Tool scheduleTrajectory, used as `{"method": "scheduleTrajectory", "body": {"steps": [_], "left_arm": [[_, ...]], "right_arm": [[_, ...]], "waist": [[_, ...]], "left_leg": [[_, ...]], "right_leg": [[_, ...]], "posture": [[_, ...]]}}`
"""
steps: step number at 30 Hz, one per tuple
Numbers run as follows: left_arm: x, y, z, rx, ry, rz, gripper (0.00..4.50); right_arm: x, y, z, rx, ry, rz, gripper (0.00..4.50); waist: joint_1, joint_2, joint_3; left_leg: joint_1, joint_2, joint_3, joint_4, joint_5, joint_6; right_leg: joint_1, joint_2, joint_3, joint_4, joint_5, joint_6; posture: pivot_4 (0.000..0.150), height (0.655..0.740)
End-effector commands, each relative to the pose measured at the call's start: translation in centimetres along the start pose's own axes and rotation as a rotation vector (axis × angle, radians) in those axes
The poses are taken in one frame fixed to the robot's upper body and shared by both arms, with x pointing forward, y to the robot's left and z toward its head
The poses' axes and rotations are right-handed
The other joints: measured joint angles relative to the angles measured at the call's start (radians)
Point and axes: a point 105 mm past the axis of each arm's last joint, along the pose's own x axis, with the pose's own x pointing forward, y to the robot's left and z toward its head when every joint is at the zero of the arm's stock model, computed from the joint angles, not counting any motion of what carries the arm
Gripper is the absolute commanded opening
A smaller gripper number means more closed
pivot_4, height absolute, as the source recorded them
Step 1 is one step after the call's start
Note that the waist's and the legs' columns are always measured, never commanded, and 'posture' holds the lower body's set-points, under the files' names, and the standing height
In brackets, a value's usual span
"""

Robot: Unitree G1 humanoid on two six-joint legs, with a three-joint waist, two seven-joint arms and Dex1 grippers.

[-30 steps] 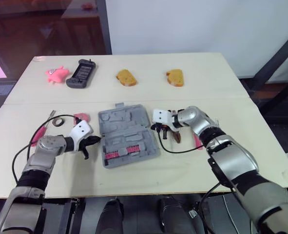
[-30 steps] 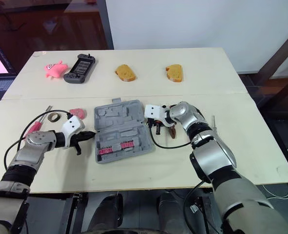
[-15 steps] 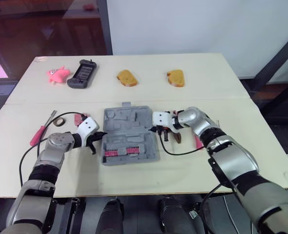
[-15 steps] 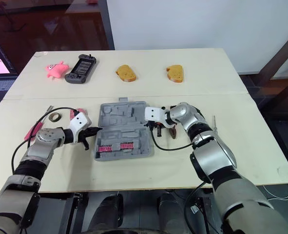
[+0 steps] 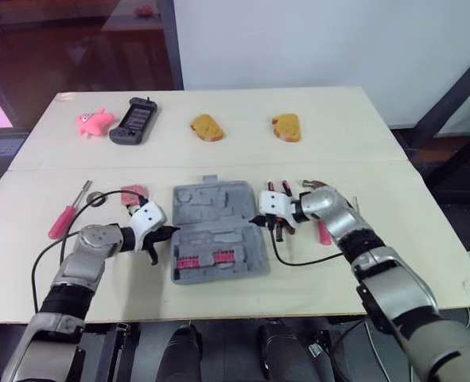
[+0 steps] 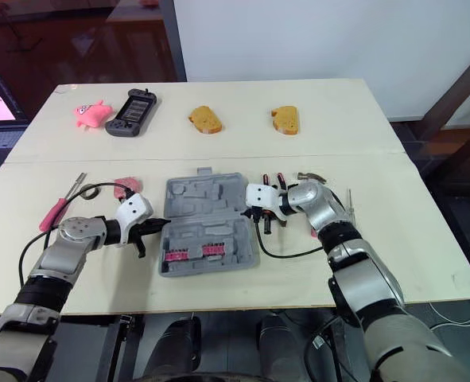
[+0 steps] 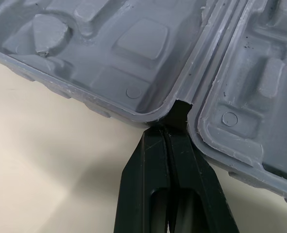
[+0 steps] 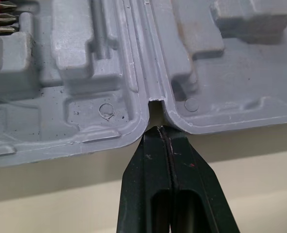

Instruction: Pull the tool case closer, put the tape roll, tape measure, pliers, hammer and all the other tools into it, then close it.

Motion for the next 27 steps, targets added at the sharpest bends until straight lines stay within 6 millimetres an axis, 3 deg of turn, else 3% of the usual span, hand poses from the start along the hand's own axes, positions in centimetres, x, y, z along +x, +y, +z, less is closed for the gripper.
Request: {"method": "scheduleTrajectory", "body": {"steps": [1,7,19,27], "left_arm": [[0.1,-1.6,-0.6,-0.017,0.013,-0.030,0.00],[-1.5,-3.3,-2.0,-0.068,0.023,0.006,0.00],[-3.2,-6.3,-3.2,-0.142,0.054,-0.007,0.00],[-3.8,-7.8,-3.6,-0.160,0.066,-0.057,0.00]], "right_arm": [[0.1,1.1,2.1,-0.006,-0.067,0.016,0.02],[0.6,3.7,3.0,0.045,-0.079,0.051,0.02],[-0.1,7.3,2.8,0.119,-0.064,0.107,0.02],[-0.2,8.5,2.5,0.144,-0.040,0.115,0.02]], "waist": [[0.000,0.000,0.000],[-0.009,0.000,0.000],[-0.007,0.000,0.000],[-0.005,0.000,-0.001]], "left_leg": [[0.000,0.000,0.000,0.000,0.000,0.000],[0.001,0.000,0.000,-0.001,0.000,0.000],[0.001,0.000,0.000,-0.001,0.000,0.000],[0.001,0.000,0.000,-0.001,0.000,0.000]], "right_leg": [[0.000,0.000,0.000,0.000,0.000,0.000],[0.000,0.000,0.000,0.000,0.000,0.000],[0.000,0.000,0.000,-0.001,0.000,0.000],[0.001,0.000,0.000,-0.003,0.000,0.000]], "posture": [[0.150,0.7400],[0.150,0.7400],[0.150,0.7400],[0.150,0.7400]]}}
